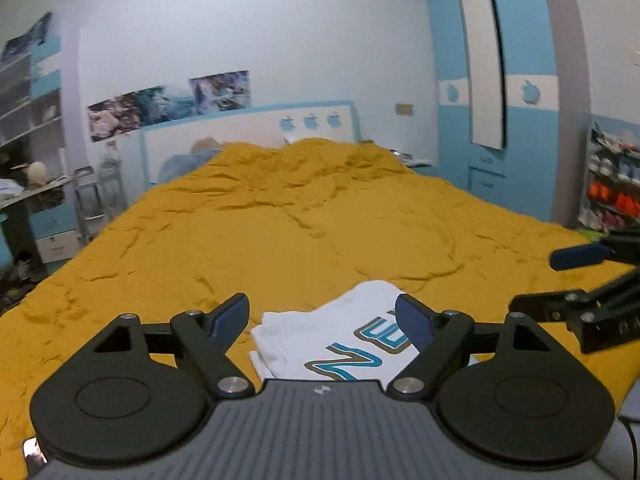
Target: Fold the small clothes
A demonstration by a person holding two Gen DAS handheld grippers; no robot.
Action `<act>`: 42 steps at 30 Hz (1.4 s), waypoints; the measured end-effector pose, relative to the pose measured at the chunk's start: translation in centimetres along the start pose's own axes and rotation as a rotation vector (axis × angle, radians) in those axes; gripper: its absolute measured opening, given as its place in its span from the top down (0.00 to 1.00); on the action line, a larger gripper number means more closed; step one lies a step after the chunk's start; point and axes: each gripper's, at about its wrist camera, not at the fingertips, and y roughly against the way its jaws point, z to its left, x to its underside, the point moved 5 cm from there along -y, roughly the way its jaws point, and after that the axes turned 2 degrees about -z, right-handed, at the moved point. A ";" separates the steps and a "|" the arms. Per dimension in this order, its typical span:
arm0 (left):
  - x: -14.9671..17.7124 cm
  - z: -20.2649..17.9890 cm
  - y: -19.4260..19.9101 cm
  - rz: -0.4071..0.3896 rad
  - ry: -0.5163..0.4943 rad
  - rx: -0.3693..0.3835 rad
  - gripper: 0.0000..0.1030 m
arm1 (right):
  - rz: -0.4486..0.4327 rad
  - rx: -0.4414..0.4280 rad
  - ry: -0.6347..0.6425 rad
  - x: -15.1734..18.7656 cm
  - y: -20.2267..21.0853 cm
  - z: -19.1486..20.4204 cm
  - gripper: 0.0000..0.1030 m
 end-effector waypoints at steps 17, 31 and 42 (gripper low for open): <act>5.0 -1.9 2.1 0.179 0.089 -0.047 0.00 | 0.087 0.004 -0.093 5.5 3.7 2.1 0.21; 10.0 -4.1 0.9 0.359 0.057 -0.026 0.01 | 0.258 0.063 -0.126 9.9 1.6 2.8 0.21; 10.5 -3.8 0.9 0.378 0.055 -0.032 0.01 | 0.279 0.084 -0.140 10.5 1.4 2.4 0.21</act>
